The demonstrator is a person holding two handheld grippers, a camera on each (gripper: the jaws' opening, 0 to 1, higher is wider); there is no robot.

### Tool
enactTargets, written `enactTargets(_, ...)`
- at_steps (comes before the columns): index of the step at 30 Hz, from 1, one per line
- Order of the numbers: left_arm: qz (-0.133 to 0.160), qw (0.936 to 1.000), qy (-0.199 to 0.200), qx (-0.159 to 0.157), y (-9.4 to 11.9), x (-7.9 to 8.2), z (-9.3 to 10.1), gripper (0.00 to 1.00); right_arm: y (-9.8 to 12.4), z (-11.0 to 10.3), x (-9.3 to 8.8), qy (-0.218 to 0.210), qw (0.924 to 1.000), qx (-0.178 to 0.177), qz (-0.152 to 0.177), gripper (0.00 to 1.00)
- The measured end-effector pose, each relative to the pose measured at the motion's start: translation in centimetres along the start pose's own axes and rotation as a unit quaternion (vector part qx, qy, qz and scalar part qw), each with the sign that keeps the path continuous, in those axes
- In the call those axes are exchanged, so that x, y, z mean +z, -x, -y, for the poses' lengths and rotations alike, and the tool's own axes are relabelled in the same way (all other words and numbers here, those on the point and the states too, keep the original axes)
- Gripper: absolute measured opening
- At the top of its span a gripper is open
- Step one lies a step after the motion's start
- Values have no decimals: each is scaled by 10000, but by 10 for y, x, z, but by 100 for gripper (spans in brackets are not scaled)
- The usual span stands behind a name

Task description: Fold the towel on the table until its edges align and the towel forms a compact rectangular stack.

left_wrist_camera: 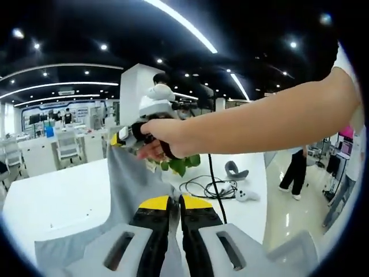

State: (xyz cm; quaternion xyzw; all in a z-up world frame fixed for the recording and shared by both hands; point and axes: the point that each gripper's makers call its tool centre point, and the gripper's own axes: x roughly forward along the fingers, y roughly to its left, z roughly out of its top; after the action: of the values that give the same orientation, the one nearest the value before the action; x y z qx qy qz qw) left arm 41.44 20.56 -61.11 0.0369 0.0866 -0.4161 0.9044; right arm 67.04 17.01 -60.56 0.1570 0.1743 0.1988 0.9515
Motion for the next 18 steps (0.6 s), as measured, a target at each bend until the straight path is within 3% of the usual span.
enactTargets(9,290,9995,-107,64,32,24,-10,7,-10,-54,17,-9,9997,249,35,0)
enactTargets(18,427,9986,-56,298,66,28,-39,7,-24,-94,11,92,9991,402,-114,0)
